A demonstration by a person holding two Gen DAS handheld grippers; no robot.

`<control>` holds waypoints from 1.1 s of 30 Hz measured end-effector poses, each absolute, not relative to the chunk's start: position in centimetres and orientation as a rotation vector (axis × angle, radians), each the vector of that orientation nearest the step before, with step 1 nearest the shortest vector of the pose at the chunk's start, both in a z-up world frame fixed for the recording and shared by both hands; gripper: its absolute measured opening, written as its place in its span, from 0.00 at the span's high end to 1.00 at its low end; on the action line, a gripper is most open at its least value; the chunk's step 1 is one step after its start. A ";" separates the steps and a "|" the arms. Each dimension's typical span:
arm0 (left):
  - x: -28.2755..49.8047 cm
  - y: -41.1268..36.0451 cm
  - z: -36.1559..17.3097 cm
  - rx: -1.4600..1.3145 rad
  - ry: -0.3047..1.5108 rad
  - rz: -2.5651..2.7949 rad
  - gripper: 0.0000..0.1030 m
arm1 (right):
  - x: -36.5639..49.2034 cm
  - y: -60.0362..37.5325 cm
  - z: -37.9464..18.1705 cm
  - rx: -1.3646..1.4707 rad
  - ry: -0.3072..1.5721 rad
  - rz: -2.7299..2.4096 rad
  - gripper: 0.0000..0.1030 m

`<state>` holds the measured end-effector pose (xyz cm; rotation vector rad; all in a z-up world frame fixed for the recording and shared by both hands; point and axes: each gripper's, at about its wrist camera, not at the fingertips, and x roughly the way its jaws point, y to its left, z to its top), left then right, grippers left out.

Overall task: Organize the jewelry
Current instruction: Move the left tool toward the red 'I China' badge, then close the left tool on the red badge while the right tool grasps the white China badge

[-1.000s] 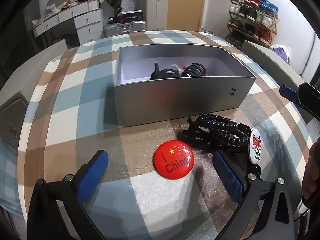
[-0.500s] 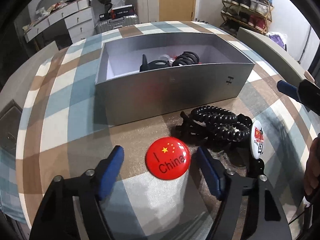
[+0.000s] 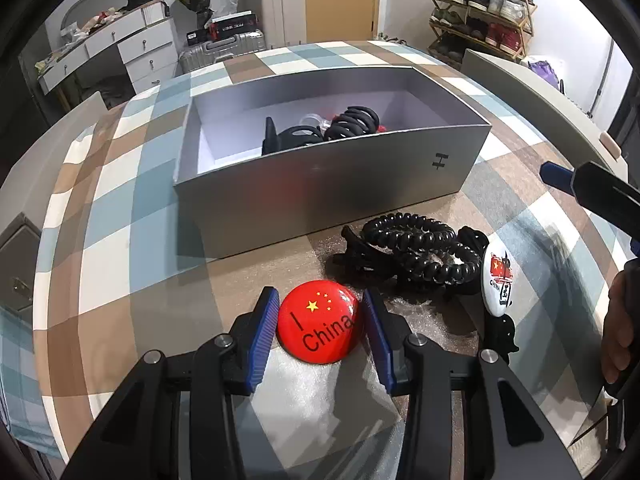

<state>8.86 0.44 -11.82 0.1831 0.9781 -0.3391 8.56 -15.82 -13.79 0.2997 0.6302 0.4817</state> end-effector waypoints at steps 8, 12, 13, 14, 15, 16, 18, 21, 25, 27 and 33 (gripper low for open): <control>8.0 1.3 -9.9 0.153 0.916 -0.323 0.64 | 8.1 -14.4 -15.0 0.256 0.713 0.544 0.00; 7.6 2.0 -9.0 0.122 0.888 -0.301 0.64 | 7.7 -13.2 -15.6 0.230 0.744 0.578 0.00; 7.5 2.1 -8.8 0.118 0.883 -0.294 0.64 | 7.7 -12.9 -15.7 0.224 0.749 0.581 0.00; 7.5 2.2 -8.7 0.117 0.879 -0.289 0.64 | 7.7 -12.6 -15.7 0.213 0.755 0.582 0.00; 7.4 2.4 -8.7 0.114 0.875 -0.285 0.64 | 7.7 -12.2 -15.8 0.202 0.760 0.582 0.00; 7.3 2.5 -8.6 0.112 0.872 -0.280 0.64 | 7.7 -12.0 -15.9 0.192 0.766 0.580 0.01; 7.2 2.7 -8.6 0.108 0.872 -0.279 0.64 | 7.9 -11.5 -16.1 0.169 0.784 0.576 0.03; 7.2 3.0 -8.6 0.107 0.870 -0.274 0.64 | 7.9 -10.8 -16.2 0.143 0.796 0.576 0.08; 7.0 3.3 -8.7 0.102 0.871 -0.268 0.64 | 7.8 -10.2 -16.3 0.105 0.796 0.557 0.14; 7.0 3.4 -8.7 0.100 0.873 -0.269 0.64 | 7.8 -9.9 -16.4 0.086 0.804 0.544 0.22; 7.0 3.7 -8.9 0.091 0.882 -0.268 0.64 | 8.0 -9.8 -16.8 0.070 0.830 0.521 0.37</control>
